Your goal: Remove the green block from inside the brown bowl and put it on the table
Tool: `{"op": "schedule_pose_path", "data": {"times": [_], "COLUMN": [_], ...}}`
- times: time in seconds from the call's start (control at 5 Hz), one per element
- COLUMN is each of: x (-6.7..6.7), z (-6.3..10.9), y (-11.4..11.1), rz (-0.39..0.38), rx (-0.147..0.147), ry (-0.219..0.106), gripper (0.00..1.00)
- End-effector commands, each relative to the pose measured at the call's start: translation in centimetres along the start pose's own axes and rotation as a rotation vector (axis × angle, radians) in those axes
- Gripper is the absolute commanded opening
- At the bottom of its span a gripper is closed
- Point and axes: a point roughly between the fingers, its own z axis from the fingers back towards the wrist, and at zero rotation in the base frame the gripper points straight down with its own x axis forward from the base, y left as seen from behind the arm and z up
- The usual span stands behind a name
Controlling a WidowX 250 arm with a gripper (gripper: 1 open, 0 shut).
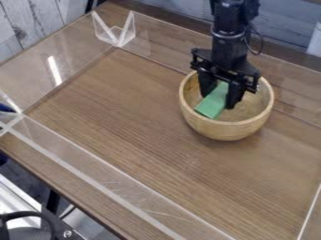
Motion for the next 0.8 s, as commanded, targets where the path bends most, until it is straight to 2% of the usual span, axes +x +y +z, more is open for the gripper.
{"op": "schedule_pose_path", "data": {"times": [0.0, 0.2, 0.4, 0.6], "x": [0.7, -0.4, -1.7, -3.4], "z": [4.3, 6.2, 6.8, 6.5], "y": [0.3, 1.6, 4.6, 7.9], "rz": [0.004, 0.037, 0.103, 0.134], "rx": [0.003, 0.011, 0.027, 0.044], "ry": [-0.117, -0.149, -0.143, -0.13], "gripper": [0.0, 0.0, 0.0, 0.0]}}
